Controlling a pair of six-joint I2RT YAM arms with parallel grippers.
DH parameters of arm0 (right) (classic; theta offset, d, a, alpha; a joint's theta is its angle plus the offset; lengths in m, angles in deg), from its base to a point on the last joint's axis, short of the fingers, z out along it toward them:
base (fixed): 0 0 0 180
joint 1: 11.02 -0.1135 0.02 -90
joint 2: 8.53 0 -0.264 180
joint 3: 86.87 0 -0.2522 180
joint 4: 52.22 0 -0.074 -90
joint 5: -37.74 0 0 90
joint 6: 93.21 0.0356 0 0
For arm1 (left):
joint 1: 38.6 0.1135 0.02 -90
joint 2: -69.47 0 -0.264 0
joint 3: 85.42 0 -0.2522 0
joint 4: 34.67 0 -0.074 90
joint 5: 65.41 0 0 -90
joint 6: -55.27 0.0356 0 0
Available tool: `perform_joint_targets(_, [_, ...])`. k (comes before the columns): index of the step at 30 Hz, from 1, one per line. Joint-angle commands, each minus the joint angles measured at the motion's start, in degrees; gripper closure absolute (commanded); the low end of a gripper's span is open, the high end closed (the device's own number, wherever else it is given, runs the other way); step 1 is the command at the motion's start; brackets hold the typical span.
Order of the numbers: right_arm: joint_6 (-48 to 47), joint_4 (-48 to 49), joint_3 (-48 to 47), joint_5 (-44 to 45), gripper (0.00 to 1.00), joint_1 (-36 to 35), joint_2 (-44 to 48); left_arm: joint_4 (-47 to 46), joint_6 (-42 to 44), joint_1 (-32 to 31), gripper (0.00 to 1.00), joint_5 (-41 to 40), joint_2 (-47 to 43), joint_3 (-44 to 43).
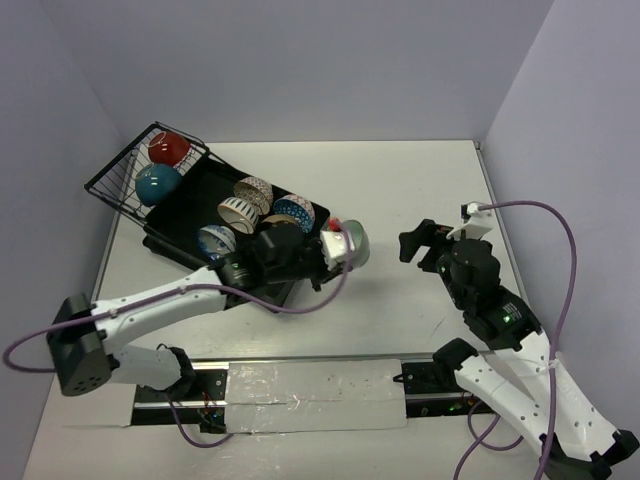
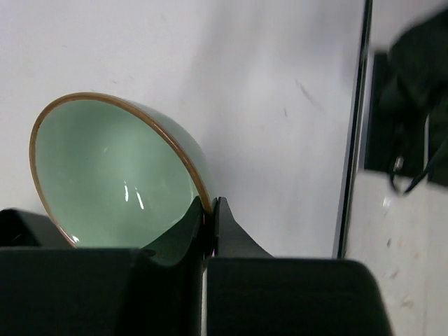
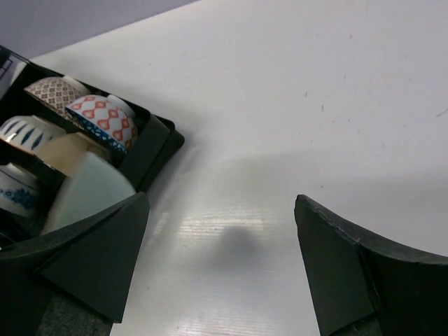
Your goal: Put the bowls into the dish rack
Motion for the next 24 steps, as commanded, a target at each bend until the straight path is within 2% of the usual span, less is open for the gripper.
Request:
perform_joint_targets(1, [0.96, 1.52, -0.16, 2.58, 0.08, -0.26, 0.87, -16.03, -17.3, 3.59, 1.0, -0.33, -8.02, 3.83])
perform_joint_targets(5, [0.97, 2.22, 0.8, 1.53, 0.07, -0.26, -0.54, -24.72, -32.39, 7.98, 1.0, -8.66, -17.77, 13.83])
perform_joint_targets(7, [0.7, 3.01, 1.16, 1.26, 0.03, -0.26, -1.15, -27.55, -37.86, 10.87, 1.0, -11.57, -22.85, 19.54])
perform_joint_targets(8, [0.44, 3.19, 1.42, 0.91, 0.02, -0.26, -1.24, -29.74, -43.29, 11.76, 1.0, -13.32, -24.36, 21.5])
perform_joint_targets(11, [0.44, 4.16, 1.86, 0.39, 0.0, -0.26, -1.24, -33.26, -51.57, 14.14, 1.0, -17.9, -29.64, 27.74])
perform_joint_targets(15, [0.09, 5.74, 2.74, -0.49, 0.0, -0.26, -0.37, -34.77, -58.18, 14.5, 1.0, -25.79, -35.35, 33.28])
perform_joint_targets(21, [-0.35, 7.06, 3.09, -1.55, 0.0, -0.26, 0.43, -39.51, -63.38, 14.5, 1.0, -35.56, -41.86, 39.79])
perform_joint_targets(24, [-0.62, 7.15, 2.83, -1.2, 0.0, -0.26, 0.08, -39.6, -65.75, 14.5, 1.0, -37.42, -42.49, 40.5])
